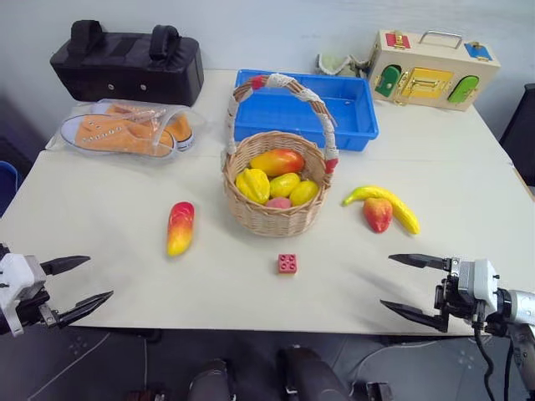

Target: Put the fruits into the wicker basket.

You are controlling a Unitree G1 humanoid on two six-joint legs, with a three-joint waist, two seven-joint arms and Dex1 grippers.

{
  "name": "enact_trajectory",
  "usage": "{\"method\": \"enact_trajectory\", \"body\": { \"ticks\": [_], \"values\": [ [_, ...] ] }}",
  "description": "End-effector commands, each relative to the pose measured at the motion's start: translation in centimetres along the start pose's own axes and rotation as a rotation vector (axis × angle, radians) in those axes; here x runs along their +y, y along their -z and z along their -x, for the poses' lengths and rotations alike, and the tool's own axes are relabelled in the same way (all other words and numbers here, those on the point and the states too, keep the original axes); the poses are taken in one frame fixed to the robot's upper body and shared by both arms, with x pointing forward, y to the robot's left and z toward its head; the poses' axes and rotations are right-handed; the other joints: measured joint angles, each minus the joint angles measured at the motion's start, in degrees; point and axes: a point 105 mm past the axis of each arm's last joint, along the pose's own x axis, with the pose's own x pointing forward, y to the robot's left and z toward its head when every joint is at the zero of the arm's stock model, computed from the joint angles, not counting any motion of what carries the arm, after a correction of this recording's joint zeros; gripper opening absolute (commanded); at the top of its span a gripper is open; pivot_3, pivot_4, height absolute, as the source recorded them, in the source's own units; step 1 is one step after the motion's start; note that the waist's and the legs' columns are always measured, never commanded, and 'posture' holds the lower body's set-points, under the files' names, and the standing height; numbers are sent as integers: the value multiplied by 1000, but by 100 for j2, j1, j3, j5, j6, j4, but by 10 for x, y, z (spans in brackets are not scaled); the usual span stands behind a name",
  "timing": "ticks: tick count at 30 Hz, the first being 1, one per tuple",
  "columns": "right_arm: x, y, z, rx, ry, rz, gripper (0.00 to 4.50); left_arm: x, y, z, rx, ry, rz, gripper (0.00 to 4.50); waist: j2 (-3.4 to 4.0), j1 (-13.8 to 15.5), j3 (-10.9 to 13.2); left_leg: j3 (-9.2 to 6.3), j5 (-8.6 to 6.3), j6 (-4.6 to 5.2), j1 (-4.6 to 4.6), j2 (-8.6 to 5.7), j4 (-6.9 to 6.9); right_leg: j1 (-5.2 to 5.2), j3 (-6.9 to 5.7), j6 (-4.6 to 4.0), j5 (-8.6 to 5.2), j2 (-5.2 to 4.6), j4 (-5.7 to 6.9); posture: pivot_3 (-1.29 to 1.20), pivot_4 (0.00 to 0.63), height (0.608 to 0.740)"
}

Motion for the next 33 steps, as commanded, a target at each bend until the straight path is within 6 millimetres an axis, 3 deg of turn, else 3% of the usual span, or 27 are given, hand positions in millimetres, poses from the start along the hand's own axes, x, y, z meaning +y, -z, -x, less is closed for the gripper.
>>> {"method": "enact_trajectory", "body": {
  "ticks": [1, 14, 18, 21, 25, 29, 33],
  "values": [
    [-10, -4, 4, -4, 37, 38, 4454, -1, -9, 4, -14, -2, -19, 4500, 0, 2, 0, 0, 0, 0, 0, 0, 0, 0, 0, 0, 0, 0, 1, 0, 150, 740],
    [-20, -7, -12, -42, 38, 17, 4454, 0, -25, 3, -92, -6, 44, 4500, 0, 0, 0, -1, 7, -12, -3, 0, 6, -2, -2, 0, 1, 1, 4, 0, 150, 740],
    [-30, -13, -14, -63, 65, 40, 4454, -8, -27, 0, -94, 53, 64, 4500, -1, -4, -1, -1, 8, -13, -3, 0, 9, -1, -2, 1, 1, 1, 5, 0, 150, 740],
    [-24, -21, -20, -67, -5, 46, 4454, -16, -37, -5, -112, 112, 61, 4500, 0, -2, -1, -1, 8, -15, -3, -1, 9, -2, -2, 1, 1, 1, 5, 0, 150, 740],
    [-19, -42, -51, -91, -141, 84, 4454, -38, -72, -27, -219, 234, 57, 4500, 0, -17, 0, -2, 8, -14, -5, 0, 11, -1, -2, 2, 2, 1, 7, 0, 150, 740],
    [-8, -33, -91, 65, -320, 55, 4454, -71, -94, -54, -240, 415, -24, 4500, 1, -10, 0, -2, 10, -14, -1, 0, 32, 0, 1, 7, 5, 0, 30, 0, 150, 740],
    [-20, -27, -121, 82, -270, 66, 4454, -84, -102, -64, -245, 496, -46, 4500, 1, -8, 0, -4, 11, -20, -11, 1, 37, -10, 1, 5, 3, 4, 30, 0, 150, 740]
  ]
}}
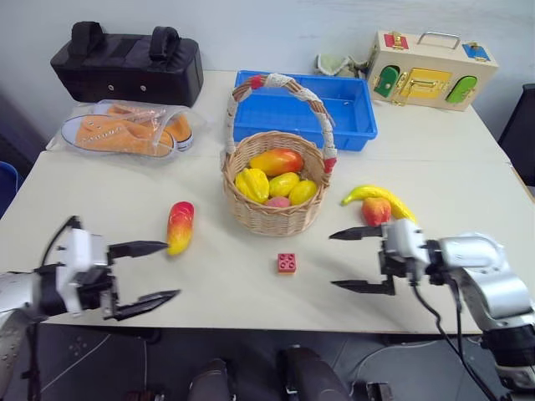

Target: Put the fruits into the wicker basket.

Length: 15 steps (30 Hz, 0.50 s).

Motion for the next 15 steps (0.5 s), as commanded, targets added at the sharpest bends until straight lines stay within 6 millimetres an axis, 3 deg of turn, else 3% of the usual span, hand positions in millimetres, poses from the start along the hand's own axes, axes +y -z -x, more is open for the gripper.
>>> {"method": "enact_trajectory", "body": {
  "ticks": [1, 8, 11, 15],
  "values": [
    [-10, 8, -18, 36, 14, -9, 4454, -4, -10, -10, -8, 55, -36, 4500, 1, 0, 1, 1, 0, -1, -3, 0, 7, -1, 0, 0, -1, 0, 1, 0, 150, 740],
    [-13, 12, -62, 11, -53, -50, 4454, -1, 3, -11, 40, 73, -39, 4500, 1, -6, 1, 5, -2, 4, -8, 2, 37, 0, 3, 1, -3, 1, 14, 0, 150, 740],
    [-2, 17, -71, 13, -108, -72, 3838, -1, 5, -10, 41, 68, -28, 4500, 1, 0, 1, 5, -2, 4, -8, 2, 38, -2, 2, 0, -3, 1, 18, 0, 150, 740],
    [0, 13, -75, -45, -91, -76, 2462, -1, 7, -9, 45, 64, -36, 4500, 1, 2, 1, 4, -2, 5, -9, 2, 40, 0, 2, 0, -3, 0, 18, 0, 150, 740]
  ]
}}
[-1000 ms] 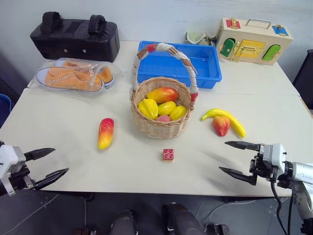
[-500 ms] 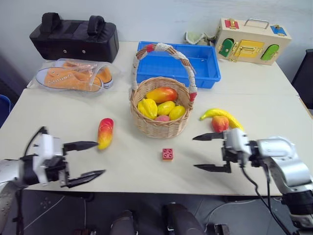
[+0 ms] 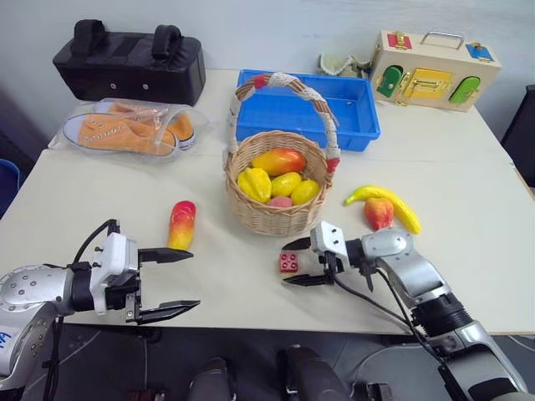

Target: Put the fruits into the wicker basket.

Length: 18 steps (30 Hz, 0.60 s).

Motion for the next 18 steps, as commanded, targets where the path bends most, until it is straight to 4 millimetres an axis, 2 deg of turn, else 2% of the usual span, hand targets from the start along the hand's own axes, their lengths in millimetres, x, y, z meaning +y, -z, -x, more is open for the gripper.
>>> {"method": "enact_trajectory", "body": {
  "ticks": [1, 3, 6, 8, 10, 11, 13, 15, 16, 18],
  "values": [
    [2, -9, 4, -71, 14, 26, 2095, -1, -4, 1, 0, 0, -39, 4500, 0, 3, 0, 0, 0, 0, 0, 0, 0, 0, 0, 0, 0, 0, 0, 0, 150, 740],
    [1, -22, 16, -144, 39, 2, 1474, -3, -5, -1, -15, 17, -26, 4500, 0, 6, 0, -1, 0, 0, 0, 0, 0, 0, 0, 0, 0, 0, 0, 0, 150, 740],
    [7, -43, 45, -259, 88, -53, 1515, -7, -11, -9, -66, 38, -28, 4500, 3, 29, 2, -3, -2, 3, -3, -1, -2, 0, 0, 2, -1, -2, 0, 0, 150, 740],
    [1, -49, 90, -309, 293, -76, 1515, -8, -20, -20, -131, 29, -57, 4500, 3, 57, 2, -4, -3, 4, -3, -1, -1, 2, -1, 3, -1, -2, -1, 0, 150, 740],
    [-13, -50, 146, -352, 560, -115, 1515, -4, -28, -28, -185, -9, -93, 4500, 0, 108, 0, -12, -7, 7, -4, -3, 0, 12, -1, 7, -1, -3, -12, 0, 150, 740],
    [-16, -49, 162, -359, 632, -128, 1515, -2, -30, -30, -193, -23, -107, 4500, 0, 118, 0, -12, -8, 9, -3, -4, 1, 15, -1, 11, 1, -3, -17, 0, 150, 740],
    [-28, -27, 214, -257, 821, -100, 1515, 2, -33, -35, -214, -26, -109, 4500, 0, 123, 0, -9, -8, 12, 1, -7, 3, 18, 2, 16, 4, -2, -17, 0, 150, 740],
    [-36, -10, 246, -157, 927, -63, 1515, 4, -36, -38, -230, -20, -101, 4500, 0, 115, 0, -4, -7, 13, 12, -9, 3, 25, 6, 15, 5, 0, -17, 0, 150, 740],
    [-39, -4, 252, -130, 951, -55, 1515, 4, -36, -39, -233, -17, -100, 4500, 0, 85, 0, -3, -7, 14, 17, -11, 1, 26, 7, 15, 4, 0, -20, 0, 150, 740],
    [-63, 25, 293, -24, 1169, -104, 1515, 6, -39, -41, -234, 8, -113, 4500, 2, -22, 1, -2, -4, 10, 19, -9, -1, 26, 11, 15, 4, 3, -19, 0, 150, 740]
  ]
}}
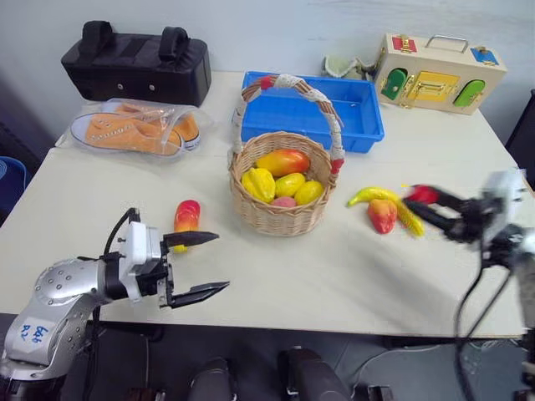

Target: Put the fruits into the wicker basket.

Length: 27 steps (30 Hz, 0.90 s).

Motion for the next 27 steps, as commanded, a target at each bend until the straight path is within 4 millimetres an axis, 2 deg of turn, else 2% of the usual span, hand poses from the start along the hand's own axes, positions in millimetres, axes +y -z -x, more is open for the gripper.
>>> {"method": "enact_trajectory", "body": {
  "ticks": [1, 2, 4, 9, 10, 16, 17, 19, 21, 23, 25, 26, 27],
  "values": [
    [-63, 30, 12, 137, 282, 40, 1515, 1, -10, -6, -22, 40, -39, 4500, 6, -85, 3, 9, 3, 2, 1, 0, 6, -2, 7, 0, 0, 2, 6, 0, 150, 740],
    [-71, 39, 13, 184, 310, 42, 1515, 2, -13, -7, -31, 41, -46, 4500, 14, -105, 7, 16, 7, 4, -1, -2, 6, -6, 14, 0, 1, 2, 10, 0, 150, 740],
    [-72, 54, 9, 236, 298, 22, 1515, 2, -16, -8, -42, 44, -48, 4500, 22, -132, 6, 17, 11, 0, 0, -3, 0, -12, 15, 0, 0, 1, 12, 0, 150, 740],
    [-73, 68, -2, 279, 310, -92, 1515, 6, -19, -7, -54, 27, -26, 4500, 36, -194, 14, 14, 16, -11, -7, 3, -9, -22, 16, -5, -5, 9, 18, 0, 150, 740],
    [-75, 67, -2, 268, 335, -103, 2256, 6, -20, -6, -52, 27, -25, 4500, 37, -194, 14, 14, 16, -11, -7, 3, -5, -22, 16, -5, -5, 9, 23, 0, 150, 740],
    [-84, 55, 9, 220, 359, -49, 4238, 14, -24, 10, -42, -41, -14, 4500, 37, -184, 14, 10, 15, -11, -6, 3, 2, -19, 15, -3, -5, 8, 27, 0, 150, 740],
    [-83, 46, 9, 191, 331, -5, 4444, 20, -23, 18, -39, -83, -8, 4500, 37, -183, 14, 10, 15, -11, -7, 2, 2, -19, 15, -3, -6, 8, 27, 0, 150, 740],
    [-77, 25, 5, 92, 242, 61, 4444, 32, -21, 36, -30, -183, 8, 4500, 37, -181, 14, 10, 15, -11, -6, 2, 1, -19, 15, -2, -6, 8, 27, 0, 150, 740],
    [-62, 6, -2, -2, 113, 105, 4444, 44, -15, 65, -10, -313, 34, 4500, 44, -209, 17, 11, 16, -12, -5, 3, 0, -21, 15, -2, -6, 8, 28, 0, 150, 740],
    [-39, -8, -9, -97, -35, 139, 4444, 52, -7, 96, 27, -441, 58, 4500, 44, -231, 17, 11, 15, -15, -2, 6, -1, -20, 15, -1, -6, 9, 33, 0, 150, 740],
    [-15, -12, -15, -121, -150, 152, 4444, 57, -1, 122, 50, -558, 82, 4500, 44, -234, 17, 2, 13, -19, -2, 12, -5, -20, 9, -1, -7, 10, 35, 0, 150, 740],
    [-1, -13, -19, -133, -205, 167, 4444, 58, 3, 136, 62, -614, 96, 4500, 43, -215, 17, -2, 12, -22, -2, 14, -3, -19, 6, 0, -7, 10, 36, 0, 150, 740],
    [25, -18, -21, -172, -321, 203, 4444, 59, 13, 160, 96, -719, 164, 4500, 40, -198, 15, -5, 12, -21, -5, 14, -2, -19, 3, 0, -7, 10, 33, 0, 150, 740]
  ]
}}
